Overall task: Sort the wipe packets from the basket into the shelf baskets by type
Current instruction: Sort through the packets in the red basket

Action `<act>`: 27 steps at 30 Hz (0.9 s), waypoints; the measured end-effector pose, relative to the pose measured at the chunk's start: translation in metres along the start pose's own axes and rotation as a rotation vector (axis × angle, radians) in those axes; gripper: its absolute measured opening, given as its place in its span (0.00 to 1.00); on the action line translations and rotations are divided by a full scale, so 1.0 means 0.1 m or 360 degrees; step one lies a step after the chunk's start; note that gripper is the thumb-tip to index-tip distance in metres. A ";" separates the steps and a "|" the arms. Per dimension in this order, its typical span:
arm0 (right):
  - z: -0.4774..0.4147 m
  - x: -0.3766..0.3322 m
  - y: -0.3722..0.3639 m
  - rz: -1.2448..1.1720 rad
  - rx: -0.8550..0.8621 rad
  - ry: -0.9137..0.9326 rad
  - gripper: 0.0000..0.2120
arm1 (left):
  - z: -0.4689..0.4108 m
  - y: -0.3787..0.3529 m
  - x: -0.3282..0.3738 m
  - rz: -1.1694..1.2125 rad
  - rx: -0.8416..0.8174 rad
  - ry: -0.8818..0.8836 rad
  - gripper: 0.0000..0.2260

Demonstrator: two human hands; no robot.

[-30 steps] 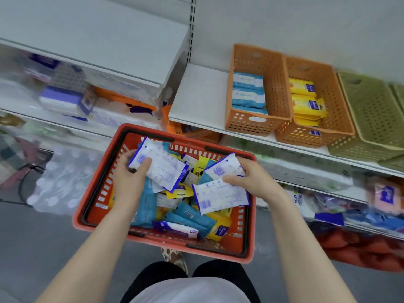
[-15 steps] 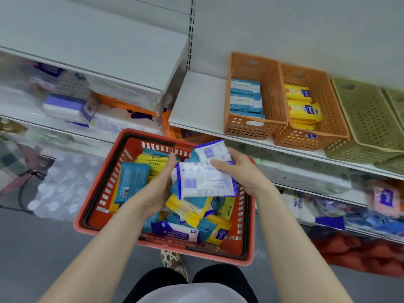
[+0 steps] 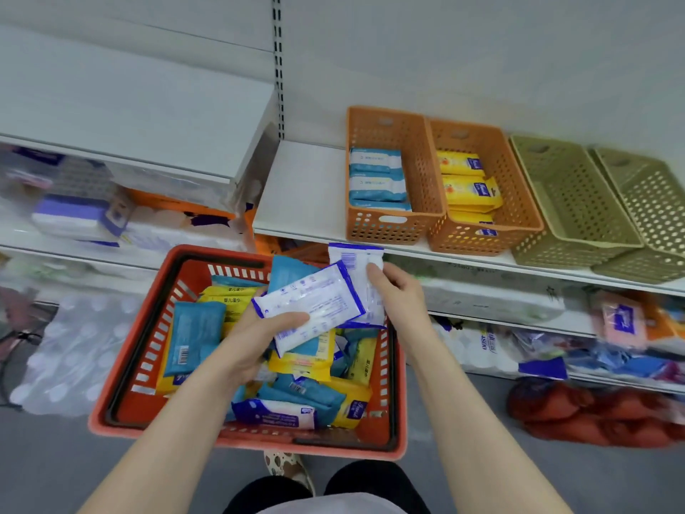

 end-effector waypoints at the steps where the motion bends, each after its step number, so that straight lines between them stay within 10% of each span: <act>1: 0.01 0.01 0.08 -0.0071 -0.0014 -0.0015 0.14 | -0.01 0.03 0.05 0.0002 0.0032 -0.0027 0.40; 10: 0.24 0.05 0.12 -0.0088 -0.0488 -0.0279 0.24 | 0.02 0.18 0.37 -0.0027 0.0217 -0.0200 0.27; 14: 0.31 0.05 0.12 -0.0016 -0.0411 0.0021 0.06 | 0.09 0.22 0.42 -0.0023 0.0233 -0.0250 0.21; 22: 0.44 -0.06 0.17 -0.0296 -0.0583 0.0099 0.30 | 0.14 0.09 0.62 0.0037 0.0156 -0.0342 0.25; 27: 0.38 -0.17 0.44 -0.0407 -0.0438 0.0101 0.15 | 0.07 -0.20 0.92 0.0042 0.0067 -0.0450 0.15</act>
Point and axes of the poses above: each hand's wrist, its own z-axis away from the middle knuckle, its own y-axis out of the back of the hand, x = y × z, the point moved 9 cm from there along -z, towards the middle knuckle, and after that the axes turned 14 degrees about -y, right-handed, at the moved point
